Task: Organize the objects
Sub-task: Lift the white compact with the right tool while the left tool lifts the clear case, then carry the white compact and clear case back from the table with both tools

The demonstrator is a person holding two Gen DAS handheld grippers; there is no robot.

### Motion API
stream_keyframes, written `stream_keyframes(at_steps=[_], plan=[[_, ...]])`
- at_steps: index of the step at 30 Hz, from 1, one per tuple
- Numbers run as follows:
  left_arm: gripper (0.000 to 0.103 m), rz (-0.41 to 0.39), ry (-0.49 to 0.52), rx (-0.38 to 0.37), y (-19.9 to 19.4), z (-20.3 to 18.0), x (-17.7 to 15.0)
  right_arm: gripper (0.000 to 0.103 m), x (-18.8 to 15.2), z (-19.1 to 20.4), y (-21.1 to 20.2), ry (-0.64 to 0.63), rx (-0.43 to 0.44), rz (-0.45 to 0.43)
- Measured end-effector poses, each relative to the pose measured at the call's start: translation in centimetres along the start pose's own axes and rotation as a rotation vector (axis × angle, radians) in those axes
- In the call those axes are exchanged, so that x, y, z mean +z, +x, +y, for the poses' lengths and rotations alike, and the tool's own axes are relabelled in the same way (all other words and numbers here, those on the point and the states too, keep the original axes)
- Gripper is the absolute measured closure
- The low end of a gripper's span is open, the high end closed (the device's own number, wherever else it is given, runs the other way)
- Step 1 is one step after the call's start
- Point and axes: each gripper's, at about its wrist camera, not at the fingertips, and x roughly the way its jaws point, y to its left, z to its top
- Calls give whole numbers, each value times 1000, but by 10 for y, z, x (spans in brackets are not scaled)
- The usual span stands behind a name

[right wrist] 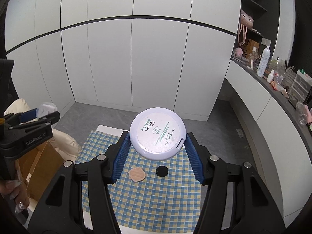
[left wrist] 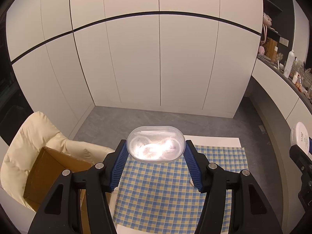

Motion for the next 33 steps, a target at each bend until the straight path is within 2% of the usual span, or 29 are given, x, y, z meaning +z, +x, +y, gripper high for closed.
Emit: stream_keyframes(at_steps=[19,23,28,33], plan=[[45,-4,30,-6,-34,-4,-22,43,-16,-8,-26,17,4,13],[45,-10,33,-2,-47,-3,-33,43,-26,-9,-35,20,5,23],[45,-3,33,-35,-63,-1,-48,43,-42,-5,-45,11,8,39],[45,-19,38,-14,-83,6,-63,43,-58,-1,-55,13,26,53]])
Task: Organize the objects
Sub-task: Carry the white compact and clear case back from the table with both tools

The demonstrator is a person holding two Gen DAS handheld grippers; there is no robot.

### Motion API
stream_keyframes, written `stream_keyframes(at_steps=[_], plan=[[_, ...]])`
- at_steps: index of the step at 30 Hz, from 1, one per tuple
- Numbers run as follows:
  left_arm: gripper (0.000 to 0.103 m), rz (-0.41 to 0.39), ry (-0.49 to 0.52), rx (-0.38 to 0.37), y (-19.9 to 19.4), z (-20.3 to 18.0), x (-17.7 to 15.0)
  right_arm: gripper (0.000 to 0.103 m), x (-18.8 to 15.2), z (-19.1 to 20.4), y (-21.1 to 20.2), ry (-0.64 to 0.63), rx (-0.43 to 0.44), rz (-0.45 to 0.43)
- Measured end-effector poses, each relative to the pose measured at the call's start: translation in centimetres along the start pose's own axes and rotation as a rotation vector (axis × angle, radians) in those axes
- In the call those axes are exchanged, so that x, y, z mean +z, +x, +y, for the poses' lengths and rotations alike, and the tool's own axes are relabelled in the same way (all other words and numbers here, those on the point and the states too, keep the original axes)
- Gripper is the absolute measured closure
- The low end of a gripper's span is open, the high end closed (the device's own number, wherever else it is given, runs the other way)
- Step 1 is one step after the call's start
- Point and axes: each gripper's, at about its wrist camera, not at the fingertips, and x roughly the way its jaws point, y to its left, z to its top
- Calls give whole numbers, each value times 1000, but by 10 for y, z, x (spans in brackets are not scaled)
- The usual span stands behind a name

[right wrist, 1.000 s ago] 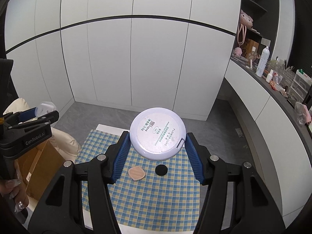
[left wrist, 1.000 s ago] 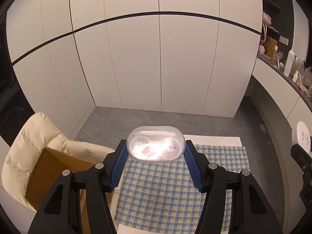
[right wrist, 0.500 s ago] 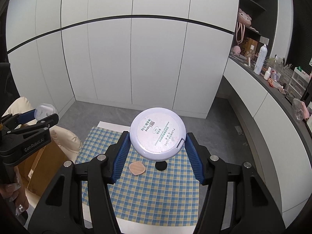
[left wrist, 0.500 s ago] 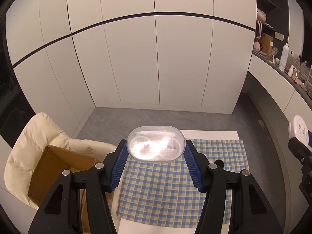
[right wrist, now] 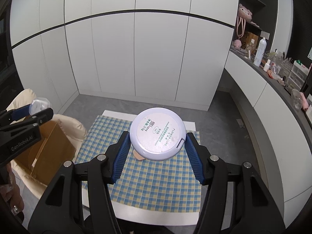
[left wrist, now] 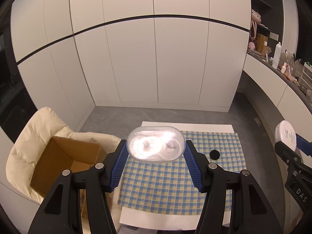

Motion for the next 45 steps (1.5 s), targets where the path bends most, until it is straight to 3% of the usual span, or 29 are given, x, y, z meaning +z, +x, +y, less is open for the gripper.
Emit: stream_keyframes(at_steps=[4,9,17,30,45], plan=[[45,-2,-13,2,-15,6,-14,43,-16,4,-11,0,0,3],[45,-36,31,57,-36,4,-33,43,-34,8,-25,5,16,24],[45,-42,10,34,-64,10,-67,43,-68,7,-49,21,33,29],[45,55,-1,2,-64,20,-126,43,-128,4,-84,21,49,56],[45,36,18,5,-86,37,-167,43,-185,14,-99,-12,72,122]])
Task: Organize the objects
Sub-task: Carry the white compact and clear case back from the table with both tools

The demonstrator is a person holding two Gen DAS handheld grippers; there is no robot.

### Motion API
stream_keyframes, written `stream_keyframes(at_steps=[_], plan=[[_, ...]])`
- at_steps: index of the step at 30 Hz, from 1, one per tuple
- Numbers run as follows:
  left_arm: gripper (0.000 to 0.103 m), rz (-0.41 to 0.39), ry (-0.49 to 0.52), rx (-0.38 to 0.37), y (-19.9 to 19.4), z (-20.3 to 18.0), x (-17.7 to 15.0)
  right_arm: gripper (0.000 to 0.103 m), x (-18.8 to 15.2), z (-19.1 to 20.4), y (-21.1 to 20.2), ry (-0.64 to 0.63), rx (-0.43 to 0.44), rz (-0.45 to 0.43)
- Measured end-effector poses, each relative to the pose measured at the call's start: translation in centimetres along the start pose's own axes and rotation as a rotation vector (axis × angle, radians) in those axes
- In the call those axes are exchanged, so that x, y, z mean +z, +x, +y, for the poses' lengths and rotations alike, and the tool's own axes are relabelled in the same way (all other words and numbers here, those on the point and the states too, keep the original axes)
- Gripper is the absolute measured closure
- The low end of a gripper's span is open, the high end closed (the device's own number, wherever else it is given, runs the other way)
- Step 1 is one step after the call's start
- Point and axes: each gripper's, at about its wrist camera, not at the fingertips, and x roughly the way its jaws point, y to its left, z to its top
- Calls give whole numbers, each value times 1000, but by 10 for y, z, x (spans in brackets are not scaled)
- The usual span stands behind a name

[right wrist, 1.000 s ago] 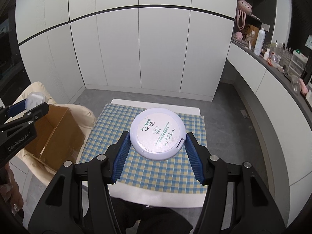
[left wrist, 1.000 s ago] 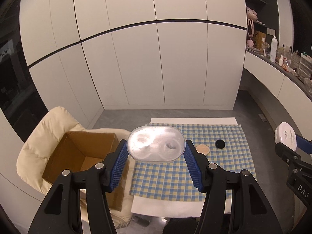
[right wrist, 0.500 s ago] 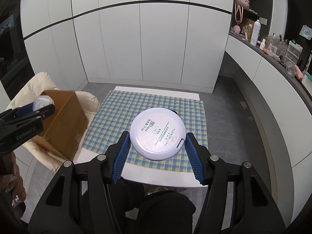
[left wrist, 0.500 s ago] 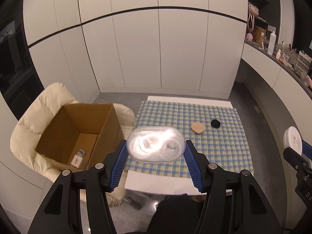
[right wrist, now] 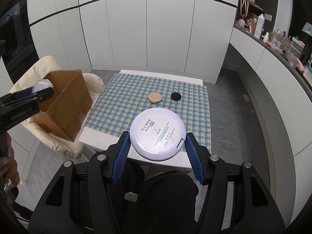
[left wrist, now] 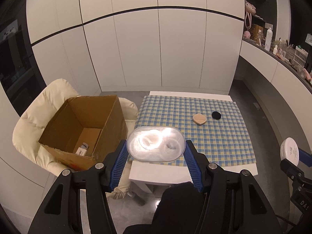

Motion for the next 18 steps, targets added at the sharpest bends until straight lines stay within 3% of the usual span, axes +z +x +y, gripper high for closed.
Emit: stream_keyframes(at_steps=[18], plan=[[45,71,34,-11,-3,9,-40,43,-39,-8,-14,29,31,64]])
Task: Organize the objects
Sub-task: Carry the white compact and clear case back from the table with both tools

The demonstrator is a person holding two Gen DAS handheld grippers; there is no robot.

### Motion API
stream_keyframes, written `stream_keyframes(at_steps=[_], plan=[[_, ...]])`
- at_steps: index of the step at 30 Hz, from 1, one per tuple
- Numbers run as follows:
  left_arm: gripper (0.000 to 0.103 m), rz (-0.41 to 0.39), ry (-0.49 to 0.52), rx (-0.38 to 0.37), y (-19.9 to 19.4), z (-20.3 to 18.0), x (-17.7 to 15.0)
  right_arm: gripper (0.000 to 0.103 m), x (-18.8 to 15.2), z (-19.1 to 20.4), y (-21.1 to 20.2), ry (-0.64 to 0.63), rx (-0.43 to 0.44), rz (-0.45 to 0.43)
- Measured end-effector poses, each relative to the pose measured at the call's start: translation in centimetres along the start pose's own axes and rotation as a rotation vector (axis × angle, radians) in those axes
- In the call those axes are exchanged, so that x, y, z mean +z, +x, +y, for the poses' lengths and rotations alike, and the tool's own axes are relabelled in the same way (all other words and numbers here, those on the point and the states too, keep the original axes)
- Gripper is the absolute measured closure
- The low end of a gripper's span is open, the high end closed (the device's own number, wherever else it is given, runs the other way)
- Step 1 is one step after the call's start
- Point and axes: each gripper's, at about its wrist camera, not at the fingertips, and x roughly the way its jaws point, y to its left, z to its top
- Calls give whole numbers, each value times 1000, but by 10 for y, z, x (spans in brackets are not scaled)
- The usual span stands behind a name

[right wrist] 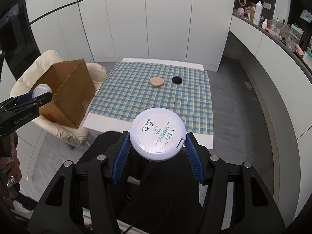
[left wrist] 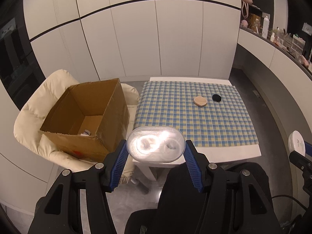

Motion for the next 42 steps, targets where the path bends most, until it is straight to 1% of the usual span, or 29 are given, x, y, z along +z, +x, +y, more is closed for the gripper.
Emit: stream_keyframes(at_steps=[8,19,32,42], plan=[[45,2,7,-12,-6,-1,-12,43,-14,0,-6,8,17,18],[45,9,-3,-11,-7,-1,-16,43,-22,-1,-11,14,21,14],[45,33,6,-15,3,-3,-18,43,-23,4,-1,10,25,29],[45,48,-39,-3,5,11,-26,43,-18,17,9,-24,36,44]])
